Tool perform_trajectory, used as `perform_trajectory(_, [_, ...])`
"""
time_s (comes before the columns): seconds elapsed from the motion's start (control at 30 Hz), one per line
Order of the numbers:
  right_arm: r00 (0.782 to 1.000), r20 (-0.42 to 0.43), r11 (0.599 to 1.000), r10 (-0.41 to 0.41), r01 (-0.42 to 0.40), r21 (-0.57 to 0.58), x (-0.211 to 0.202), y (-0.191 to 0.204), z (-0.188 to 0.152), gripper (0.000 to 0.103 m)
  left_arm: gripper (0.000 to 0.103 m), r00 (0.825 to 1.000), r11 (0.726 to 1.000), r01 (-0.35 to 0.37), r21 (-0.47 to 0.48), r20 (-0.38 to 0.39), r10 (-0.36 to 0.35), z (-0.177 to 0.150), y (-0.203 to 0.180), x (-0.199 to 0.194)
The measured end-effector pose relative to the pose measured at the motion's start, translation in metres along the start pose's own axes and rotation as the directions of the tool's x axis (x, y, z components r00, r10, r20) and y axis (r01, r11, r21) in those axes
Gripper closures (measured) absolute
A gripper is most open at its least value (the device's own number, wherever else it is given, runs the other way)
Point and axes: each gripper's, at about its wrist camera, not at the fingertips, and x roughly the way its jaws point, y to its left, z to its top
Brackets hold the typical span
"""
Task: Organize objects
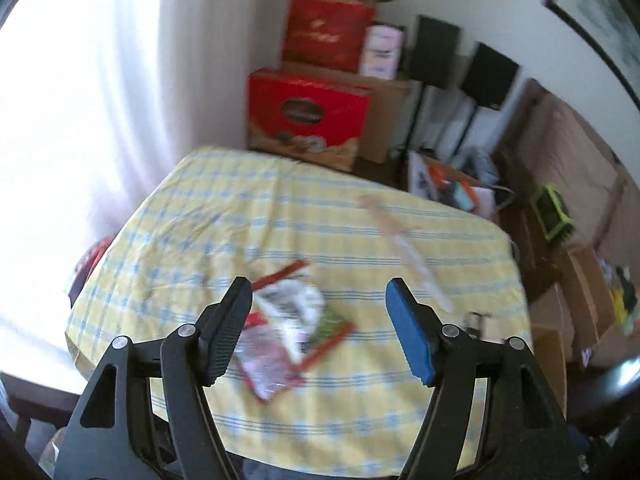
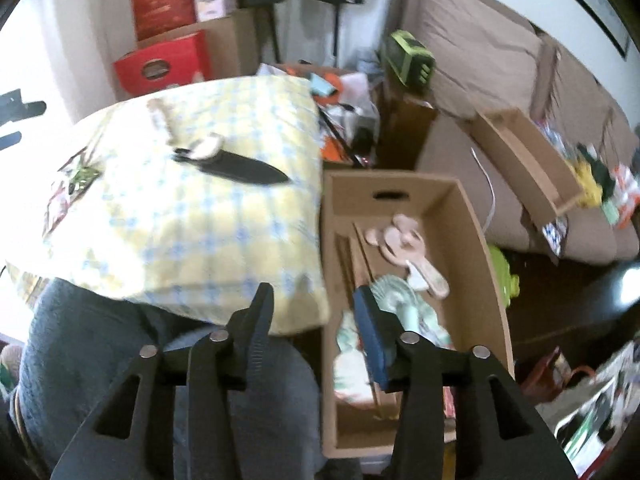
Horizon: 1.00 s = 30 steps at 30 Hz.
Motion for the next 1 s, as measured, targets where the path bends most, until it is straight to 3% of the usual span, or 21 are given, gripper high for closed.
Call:
perform_trajectory(0.13, [1.0, 0.011, 0.998, 0.013, -0.012, -0.058, 0.002, 0.031, 0.02, 0.05, 0.034, 0.999, 0.997, -0.024, -0.073, -0.03, 0.021, -0.003, 0.035, 0.021])
perform_trajectory(0.3, [1.0, -0.006, 0.988, 0.02, -0.021, -0.15, 0.025, 0.067, 0.037, 0.049, 0.034, 0.992, 0.99, -0.093, -0.104, -0.094, 0.083, -0.009, 0.072, 0.049])
perform_trajectory(0.57, [1.0, -0.016, 0.987, -0.003, 0.001, -0.159, 0.07, 0.06, 0.075, 0.046, 0.034, 0.985, 0.969, -0.118, -0.218, -0.146, 0.087, -0.013, 0.126, 0.07])
perform_trajectory(0.63, [1.0, -0.024, 0.981, 0.016, -0.02, -0.191, 0.082, 0.059, 0.09, 0.037, 0.034, 0.985, 0.966, -0.115, -0.231, -0.151, 0.081, -0.014, 0.132, 0.072])
perform_trajectory(0.73, [0.992, -0.046, 0.962, 0.118, -0.126, -0.243, 0.095, 0.072, 0.111, 0.024, 0.034, 0.985, 0.965, -0.111, -0.237, -0.153, 0.076, -0.014, 0.134, 0.073])
perform_trajectory(0.9, [0.992, -0.066, 0.982, 0.11, -0.119, -0.147, 0.123, 0.083, 0.138, 0.025, 0.034, 0.987, 0.97, -0.087, -0.228, -0.148, 0.054, -0.012, 0.126, 0.069])
perform_trajectory(1.0, [0.989, -0.114, 0.984, 0.097, -0.113, -0.138, 0.145, 0.093, 0.139, 0.044, 0.034, 0.991, 0.972, -0.066, -0.226, -0.131, 0.037, -0.008, 0.12, 0.063])
